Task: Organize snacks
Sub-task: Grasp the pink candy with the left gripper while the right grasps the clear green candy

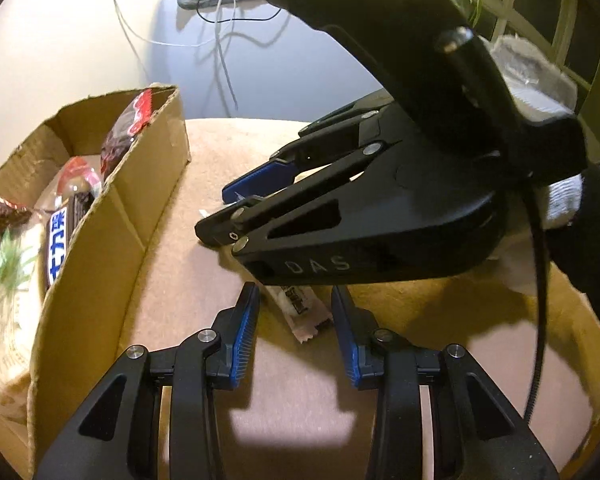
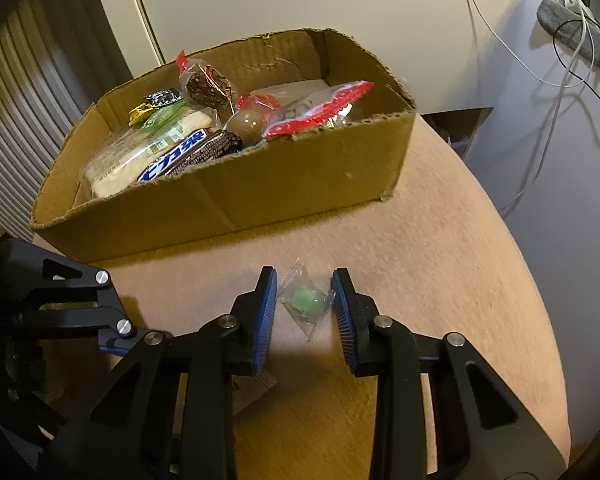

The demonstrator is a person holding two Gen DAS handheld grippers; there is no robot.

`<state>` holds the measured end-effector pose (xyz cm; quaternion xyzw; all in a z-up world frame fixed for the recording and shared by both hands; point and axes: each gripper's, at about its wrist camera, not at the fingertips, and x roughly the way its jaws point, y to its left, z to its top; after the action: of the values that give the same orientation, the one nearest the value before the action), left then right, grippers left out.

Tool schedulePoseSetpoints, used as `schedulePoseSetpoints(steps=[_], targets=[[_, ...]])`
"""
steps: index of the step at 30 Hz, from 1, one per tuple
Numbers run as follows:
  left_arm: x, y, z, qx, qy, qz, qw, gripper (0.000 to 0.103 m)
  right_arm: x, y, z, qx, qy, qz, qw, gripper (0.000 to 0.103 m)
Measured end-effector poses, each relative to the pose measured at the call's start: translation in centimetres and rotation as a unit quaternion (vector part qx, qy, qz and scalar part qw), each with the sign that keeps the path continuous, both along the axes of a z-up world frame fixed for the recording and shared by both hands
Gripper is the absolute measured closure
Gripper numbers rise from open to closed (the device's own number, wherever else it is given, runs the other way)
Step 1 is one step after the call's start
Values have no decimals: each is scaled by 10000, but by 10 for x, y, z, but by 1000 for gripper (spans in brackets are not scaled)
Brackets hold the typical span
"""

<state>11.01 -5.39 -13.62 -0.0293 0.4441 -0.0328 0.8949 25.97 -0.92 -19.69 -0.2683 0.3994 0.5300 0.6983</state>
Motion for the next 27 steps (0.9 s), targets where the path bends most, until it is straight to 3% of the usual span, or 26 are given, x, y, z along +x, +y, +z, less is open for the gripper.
schedulePoseSetpoints(steps=[2, 8, 27], targets=[[-1, -7, -1, 148, -20, -38, 9999, 67, 1, -2, 1, -23, -26, -20, 10000, 73], [-5, -14, -1, 242, -126, 7, 9996, 84, 0, -5, 3, -42, -83, -104, 9999, 74], [-28, 13, 2, -133, -148, -22, 9998, 85, -11, -48, 6, 100, -259, -742, 9969, 75]])
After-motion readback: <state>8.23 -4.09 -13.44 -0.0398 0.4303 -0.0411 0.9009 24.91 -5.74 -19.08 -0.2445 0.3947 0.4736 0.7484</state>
